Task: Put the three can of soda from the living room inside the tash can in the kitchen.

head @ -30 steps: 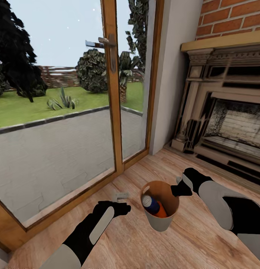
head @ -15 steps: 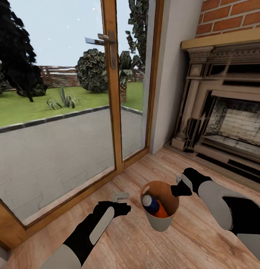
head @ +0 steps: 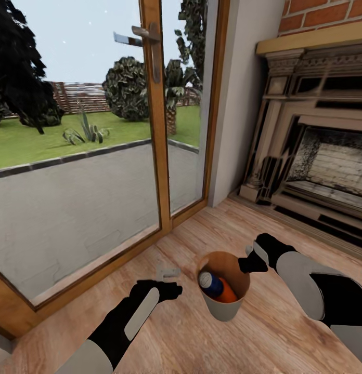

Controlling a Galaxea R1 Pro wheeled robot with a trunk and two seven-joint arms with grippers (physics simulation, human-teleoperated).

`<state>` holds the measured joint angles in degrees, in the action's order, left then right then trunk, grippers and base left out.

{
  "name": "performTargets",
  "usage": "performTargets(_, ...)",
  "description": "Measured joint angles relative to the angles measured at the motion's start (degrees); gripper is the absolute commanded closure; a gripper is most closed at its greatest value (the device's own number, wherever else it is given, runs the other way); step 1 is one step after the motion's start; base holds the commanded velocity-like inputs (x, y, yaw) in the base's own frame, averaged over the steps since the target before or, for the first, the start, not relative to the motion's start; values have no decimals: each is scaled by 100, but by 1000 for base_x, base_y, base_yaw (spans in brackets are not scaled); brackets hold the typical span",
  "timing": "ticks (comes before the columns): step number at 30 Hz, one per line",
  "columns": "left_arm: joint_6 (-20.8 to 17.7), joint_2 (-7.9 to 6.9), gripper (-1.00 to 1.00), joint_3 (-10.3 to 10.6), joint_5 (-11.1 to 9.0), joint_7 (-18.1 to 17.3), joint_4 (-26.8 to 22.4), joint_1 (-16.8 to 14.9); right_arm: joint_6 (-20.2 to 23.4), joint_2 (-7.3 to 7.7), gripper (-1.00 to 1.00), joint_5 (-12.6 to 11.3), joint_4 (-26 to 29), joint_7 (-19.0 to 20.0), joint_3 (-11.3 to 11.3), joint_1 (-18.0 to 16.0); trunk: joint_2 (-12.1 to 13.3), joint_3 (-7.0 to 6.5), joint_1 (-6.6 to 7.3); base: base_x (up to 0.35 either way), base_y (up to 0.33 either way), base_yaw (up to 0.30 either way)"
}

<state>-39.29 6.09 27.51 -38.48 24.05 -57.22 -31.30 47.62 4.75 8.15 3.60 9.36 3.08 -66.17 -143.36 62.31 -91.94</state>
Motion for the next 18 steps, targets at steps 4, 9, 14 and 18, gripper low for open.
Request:
performTargets(4, 0, -2, -100, 0, 4, -4, 0, -1, -8, 10, 100, 3, 82, -1, 7, 1, -5, 89, -11, 0, 0, 0)
performTargets(9, 0, -2, -100, 0, 10, -5, 0, -1, -12, 27, 100, 2, 178, 1, 12, 3, -12, 199, -23, 0, 0, 0)
performTargets(14, 0, -2, -100, 4, 17, -7, -3, 0, -13, 33, 100, 12, 194, -1, 3, 4, -19, 310, -36, 0, 0, 0)
performTargets(18, 0, -2, -100, 8, 16, -6, -7, 1, -127, 35, 100, 20, 203, 0, 14, 3, -24, 399, -47, 0, 0, 0)
